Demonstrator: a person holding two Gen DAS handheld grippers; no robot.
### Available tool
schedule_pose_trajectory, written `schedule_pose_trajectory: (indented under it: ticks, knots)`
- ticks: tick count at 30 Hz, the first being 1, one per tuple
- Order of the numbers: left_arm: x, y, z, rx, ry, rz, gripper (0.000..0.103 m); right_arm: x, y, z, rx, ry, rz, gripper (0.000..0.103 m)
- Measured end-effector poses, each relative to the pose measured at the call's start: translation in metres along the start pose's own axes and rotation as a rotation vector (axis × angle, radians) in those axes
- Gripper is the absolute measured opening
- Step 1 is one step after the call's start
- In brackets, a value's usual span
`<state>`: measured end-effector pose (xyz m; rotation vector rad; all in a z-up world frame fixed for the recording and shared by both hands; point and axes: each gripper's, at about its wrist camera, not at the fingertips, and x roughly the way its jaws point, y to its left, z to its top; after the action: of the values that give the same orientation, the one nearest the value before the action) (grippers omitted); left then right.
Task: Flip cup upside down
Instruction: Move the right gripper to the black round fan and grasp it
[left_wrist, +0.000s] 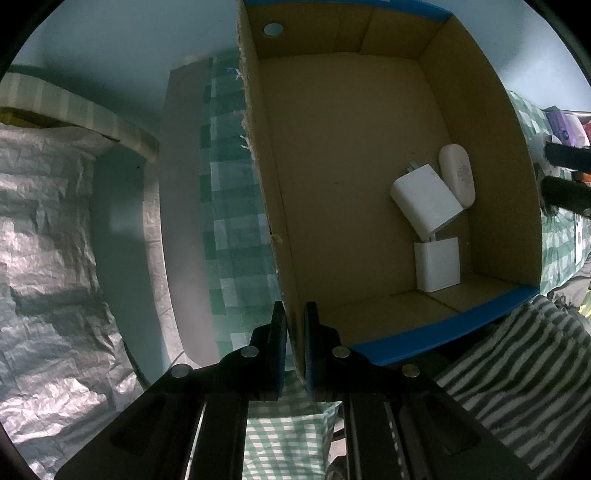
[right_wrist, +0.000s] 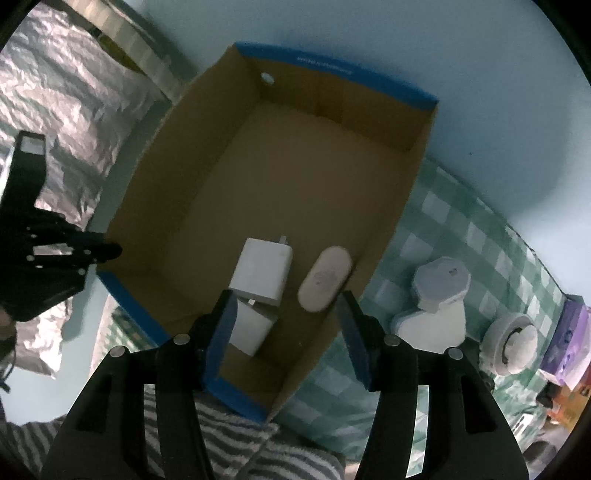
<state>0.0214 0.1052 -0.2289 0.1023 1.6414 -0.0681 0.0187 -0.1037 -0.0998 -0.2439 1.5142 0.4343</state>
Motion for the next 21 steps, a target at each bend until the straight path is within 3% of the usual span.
schedule_pose_trajectory:
  ticks: [12, 21]
  knots:
    - [-0.001, -0.001, -0.002, -0.001, 0.002, 0.007, 0.007, -0.039, -0.018, -0.013, 0.042, -0.057, -0.006, 0.057]
    - [-0.002, -0.001, -0.002, -0.008, 0.002, 0.008, 0.007, -0.058, -0.059, -0.035, 0.138, -0.081, -0.021, 0.057]
